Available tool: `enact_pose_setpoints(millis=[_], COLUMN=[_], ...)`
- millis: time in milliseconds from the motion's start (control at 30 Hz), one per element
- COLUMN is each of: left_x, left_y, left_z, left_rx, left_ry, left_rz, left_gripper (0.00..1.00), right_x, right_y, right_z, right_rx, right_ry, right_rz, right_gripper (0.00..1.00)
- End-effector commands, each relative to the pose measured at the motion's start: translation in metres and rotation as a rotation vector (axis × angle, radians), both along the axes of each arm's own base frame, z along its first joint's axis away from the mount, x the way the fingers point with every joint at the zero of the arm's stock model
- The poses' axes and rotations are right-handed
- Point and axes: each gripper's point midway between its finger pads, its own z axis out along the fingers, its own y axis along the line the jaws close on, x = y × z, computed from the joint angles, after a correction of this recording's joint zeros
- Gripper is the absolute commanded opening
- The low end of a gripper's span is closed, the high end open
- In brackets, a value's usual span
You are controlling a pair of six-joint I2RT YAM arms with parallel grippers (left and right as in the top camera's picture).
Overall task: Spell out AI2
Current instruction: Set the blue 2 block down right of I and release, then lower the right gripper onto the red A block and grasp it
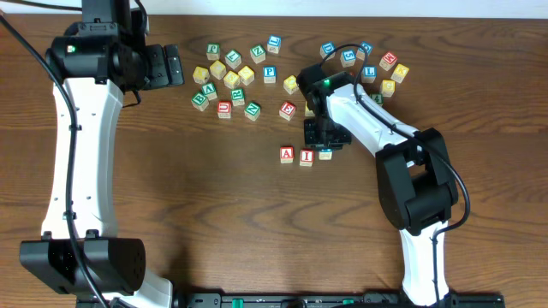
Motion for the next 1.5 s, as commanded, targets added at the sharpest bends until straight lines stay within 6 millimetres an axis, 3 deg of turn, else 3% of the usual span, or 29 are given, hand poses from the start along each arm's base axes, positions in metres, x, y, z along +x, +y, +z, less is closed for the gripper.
enact_pose_setpoints(millis=[0, 333, 700, 1033, 1167, 1467], left_x=[-0.001, -0.001, -0.001, -0.001, -0.001, -0.001], left_y=[0.001, 0.001, 0.001, 0.001, 0.001, 0.001], left_z=[-0.002, -0.002, -0.002, -0.002, -0.002, -0.002], left_rx=[-0.004, -0.004, -0.003, -0.003, -0.004, -0.003], left_ry=[0.008, 0.008, 0.008, 0.008, 0.008, 0.008], left_rz=[0.010, 0.010, 0.011, 0.011, 0.011, 0.011], left_gripper=[0.98, 0.98, 0.98, 0.98, 0.98, 0.97], right_x=[-0.003, -0.011, -0.006, 0.004, 0.005, -0.008], right_y=[-0.002, 0.000, 0.002, 0.000, 0.008, 0.055], right_z=[-0.007, -0.004, 0.014, 0.066, 0.088, 0.082], right_rx=[-0.009, 0.006, 0.022, 0.062, 0.107, 0.222], right_ry=[0.005, 0.045, 0.009, -0.116, -0.166, -0.137], right_rz=[-0.026, -0.014, 0.004, 0.018, 0.052, 0.161], right_gripper=[0.13, 0.31, 0.40, 0.42, 0.38, 0.28])
